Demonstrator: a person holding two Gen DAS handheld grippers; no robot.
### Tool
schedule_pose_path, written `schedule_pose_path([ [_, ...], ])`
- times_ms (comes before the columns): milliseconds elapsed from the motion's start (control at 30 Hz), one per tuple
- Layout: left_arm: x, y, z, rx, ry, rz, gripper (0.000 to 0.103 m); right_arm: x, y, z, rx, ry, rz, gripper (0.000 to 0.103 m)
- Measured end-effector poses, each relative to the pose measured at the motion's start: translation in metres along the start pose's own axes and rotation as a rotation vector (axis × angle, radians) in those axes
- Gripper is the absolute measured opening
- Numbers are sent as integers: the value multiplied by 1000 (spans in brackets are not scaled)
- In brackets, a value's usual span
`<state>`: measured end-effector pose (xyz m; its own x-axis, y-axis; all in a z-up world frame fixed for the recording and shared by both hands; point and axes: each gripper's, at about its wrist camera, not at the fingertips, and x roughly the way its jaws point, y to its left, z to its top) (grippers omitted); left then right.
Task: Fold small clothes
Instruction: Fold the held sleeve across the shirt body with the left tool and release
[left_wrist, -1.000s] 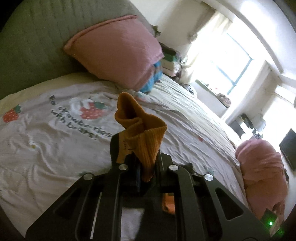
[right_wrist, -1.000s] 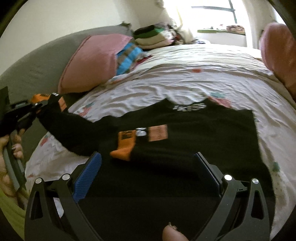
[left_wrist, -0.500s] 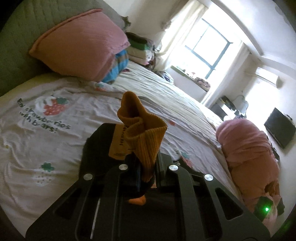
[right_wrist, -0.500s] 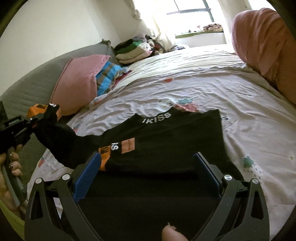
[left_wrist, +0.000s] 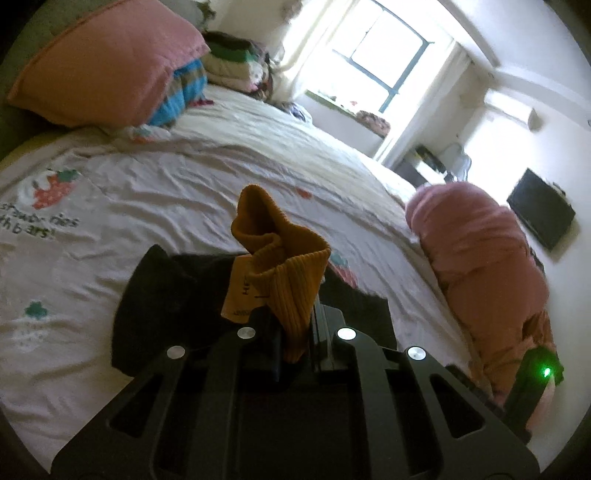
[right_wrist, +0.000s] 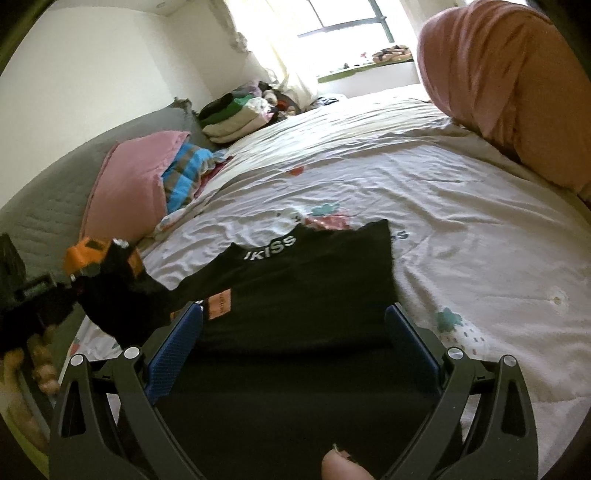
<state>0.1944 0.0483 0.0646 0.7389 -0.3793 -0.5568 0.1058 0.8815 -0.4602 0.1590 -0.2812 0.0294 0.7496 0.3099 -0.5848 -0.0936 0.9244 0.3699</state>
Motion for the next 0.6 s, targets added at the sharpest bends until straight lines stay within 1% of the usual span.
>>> schedule_pose_path([
  [333,50,-23,-39,108,144,-31,5,-1,-27,1,69,0,-66,98],
  [433,64,-25,-51,129,188,-48,6,0,-35,1,90,2,-84,98],
  [600,86,-31,-71,177,284,-90,7,3,-41,2,112,6,-106,98],
])
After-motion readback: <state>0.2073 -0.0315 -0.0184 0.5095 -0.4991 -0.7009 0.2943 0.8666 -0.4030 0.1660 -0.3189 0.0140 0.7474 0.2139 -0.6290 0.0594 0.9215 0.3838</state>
